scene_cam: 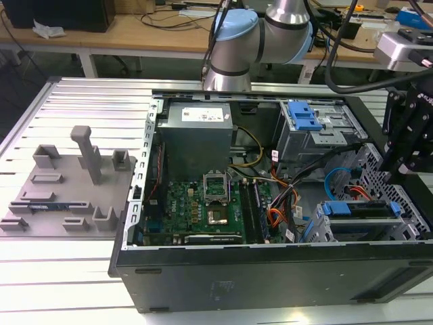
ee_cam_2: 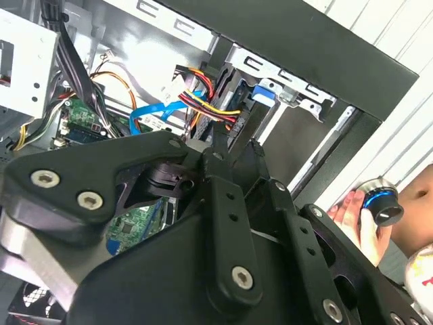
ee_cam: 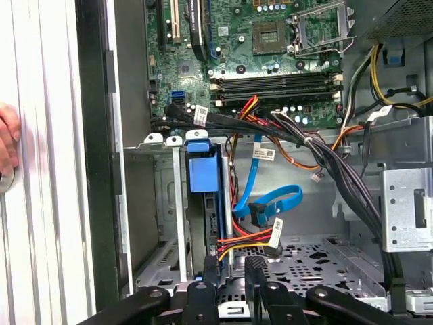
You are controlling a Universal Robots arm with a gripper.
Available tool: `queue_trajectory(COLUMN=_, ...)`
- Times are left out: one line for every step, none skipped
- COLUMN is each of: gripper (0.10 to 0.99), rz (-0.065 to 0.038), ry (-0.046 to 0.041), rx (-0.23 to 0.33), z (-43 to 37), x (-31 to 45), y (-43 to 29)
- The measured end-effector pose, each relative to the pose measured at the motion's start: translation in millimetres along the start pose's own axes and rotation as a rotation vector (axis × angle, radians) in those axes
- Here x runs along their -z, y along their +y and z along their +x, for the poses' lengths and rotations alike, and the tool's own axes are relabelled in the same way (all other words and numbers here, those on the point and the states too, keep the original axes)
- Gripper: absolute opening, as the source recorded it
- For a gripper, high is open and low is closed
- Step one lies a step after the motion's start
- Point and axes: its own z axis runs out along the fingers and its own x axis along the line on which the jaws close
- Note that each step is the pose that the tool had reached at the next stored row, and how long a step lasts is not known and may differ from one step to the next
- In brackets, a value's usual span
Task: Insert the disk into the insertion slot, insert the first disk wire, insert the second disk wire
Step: 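Insert the second disk wire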
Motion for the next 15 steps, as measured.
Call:
queue_trajectory(gripper=0.302, rz=0.000, ry=0.0000, rx=0.000, z=-0.1, x=0.0, y=0.0)
queue_trajectory(gripper=0.302, rz=0.000, ry=0.0001, rx=0.000, z=-0.2, x=0.0, y=0.0)
queue_trajectory(gripper=0.302, rz=0.000, ry=0.0000, rx=0.000, z=-0.2, x=0.0, y=0.0)
queue_trajectory(gripper=0.302, rz=0.000, ry=0.0001, rx=0.000, z=-0.3, x=0.1, y=0.0)
queue_trajectory(gripper=0.302, rz=0.000, ry=0.0000, rx=0.000, z=-0.3, x=0.0, y=0.0)
queue_trajectory(gripper=0.302, rz=0.000, ry=0.0003, rx=0.000, z=-3.4, x=0.3, y=-0.1)
queue_trajectory(gripper=0.302, rz=-0.002, ry=0.0045, rx=0.000, z=-7.0, x=0.5, y=0.0)
queue_trajectory(gripper=0.302, rz=-0.007, ry=0.0098, rx=0.001, z=-10.6, x=0.7, y=0.3)
queue_trajectory(gripper=0.302, rz=-0.015, ry=0.0195, rx=0.001, z=-17.1, x=0.9, y=0.7)
queue_trajectory(gripper=0.302, rz=-0.020, ry=0.0260, rx=0.002, z=-22.1, x=0.7, y=1.0)
queue_trajectory(gripper=0.302, rz=-0.023, ry=0.0302, rx=0.003, z=-24.8, x=0.7, y=1.2)
queue_trajectory(gripper=0.302, rz=-0.029, ry=0.0395, rx=0.005, z=-29.6, x=0.7, y=1.8)
queue_trajectory(gripper=0.302, rz=-0.031, ry=0.0485, rx=0.012, z=-30.8, x=0.7, y=2.6)
queue_trajectory(gripper=0.302, rz=-0.033, ry=0.0583, rx=0.019, z=-31.1, x=0.7, y=3.0)
queue_trajectory(gripper=0.302, rz=-0.033, ry=0.0773, rx=0.028, z=-31.6, x=0.7, y=4.8)
